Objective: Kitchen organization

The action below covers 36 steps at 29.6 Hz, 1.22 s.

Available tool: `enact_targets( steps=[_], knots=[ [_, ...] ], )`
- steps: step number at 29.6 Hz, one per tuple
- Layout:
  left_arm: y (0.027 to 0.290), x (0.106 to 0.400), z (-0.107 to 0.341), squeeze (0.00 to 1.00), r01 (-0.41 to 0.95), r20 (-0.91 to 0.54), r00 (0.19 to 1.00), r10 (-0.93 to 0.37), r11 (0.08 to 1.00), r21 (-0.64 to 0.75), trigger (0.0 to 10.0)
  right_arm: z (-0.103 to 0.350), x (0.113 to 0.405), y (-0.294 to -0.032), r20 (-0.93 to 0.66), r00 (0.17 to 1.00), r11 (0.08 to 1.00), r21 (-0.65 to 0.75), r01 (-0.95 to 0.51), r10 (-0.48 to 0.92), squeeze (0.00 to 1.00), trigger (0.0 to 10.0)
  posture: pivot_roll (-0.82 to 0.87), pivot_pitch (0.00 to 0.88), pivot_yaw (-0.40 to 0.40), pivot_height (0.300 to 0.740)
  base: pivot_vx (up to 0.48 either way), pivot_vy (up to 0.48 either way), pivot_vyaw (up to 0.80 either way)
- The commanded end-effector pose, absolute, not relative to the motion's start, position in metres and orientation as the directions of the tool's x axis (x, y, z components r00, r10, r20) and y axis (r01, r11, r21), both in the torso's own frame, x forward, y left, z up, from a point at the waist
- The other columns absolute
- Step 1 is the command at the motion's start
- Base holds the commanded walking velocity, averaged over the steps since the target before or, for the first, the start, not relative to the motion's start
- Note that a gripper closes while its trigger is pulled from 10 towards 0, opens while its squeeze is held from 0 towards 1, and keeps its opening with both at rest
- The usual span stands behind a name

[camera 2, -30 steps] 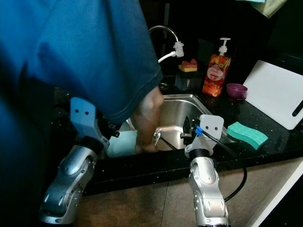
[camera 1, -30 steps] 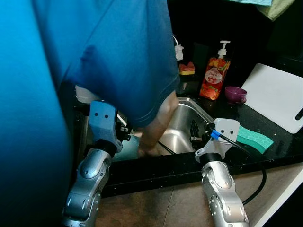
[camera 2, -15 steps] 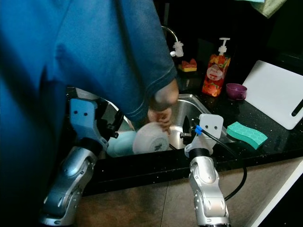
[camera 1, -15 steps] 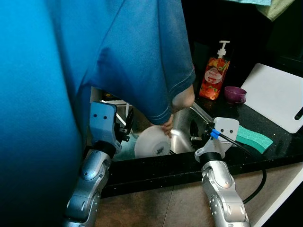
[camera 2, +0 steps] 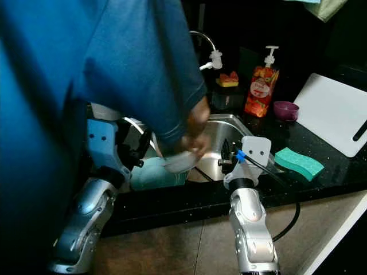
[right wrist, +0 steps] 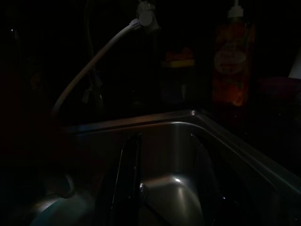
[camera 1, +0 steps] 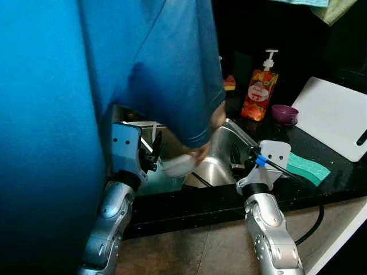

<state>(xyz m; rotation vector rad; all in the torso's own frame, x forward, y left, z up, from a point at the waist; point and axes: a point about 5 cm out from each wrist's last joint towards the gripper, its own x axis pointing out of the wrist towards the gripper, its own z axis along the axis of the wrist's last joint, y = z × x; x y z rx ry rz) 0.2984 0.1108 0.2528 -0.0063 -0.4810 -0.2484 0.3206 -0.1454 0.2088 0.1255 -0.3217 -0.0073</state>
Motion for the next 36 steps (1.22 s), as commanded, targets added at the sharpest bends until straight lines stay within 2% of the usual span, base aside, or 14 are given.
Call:
enact_targets(
  steps=[1, 36],
  knots=[
    [0.107, 0.2974, 0.2541, 0.0, 0.247, 0.465, 0.852, -0.242, 0.968, 0.05, 10.0, 0.2115, 0.321, -0.1438, 0.319, 0.948, 0.992, 0.125, -0.024, -0.018, 0.0, 10.0, 0.13, 0.032, -0.097, 0.74, 0.0, 0.0, 0.0],
    [0.1052, 0.2972, 0.2535, 0.0, 0.256, 0.463, 0.851, -0.248, 0.966, 0.047, 10.0, 0.2083, 0.3197, -0.1446, 0.303, 0.953, 0.993, 0.117, -0.019, -0.017, 0.0, 10.0, 0.13, 0.039, -0.096, 0.74, 0.0, 0.0, 0.0]
  ],
)
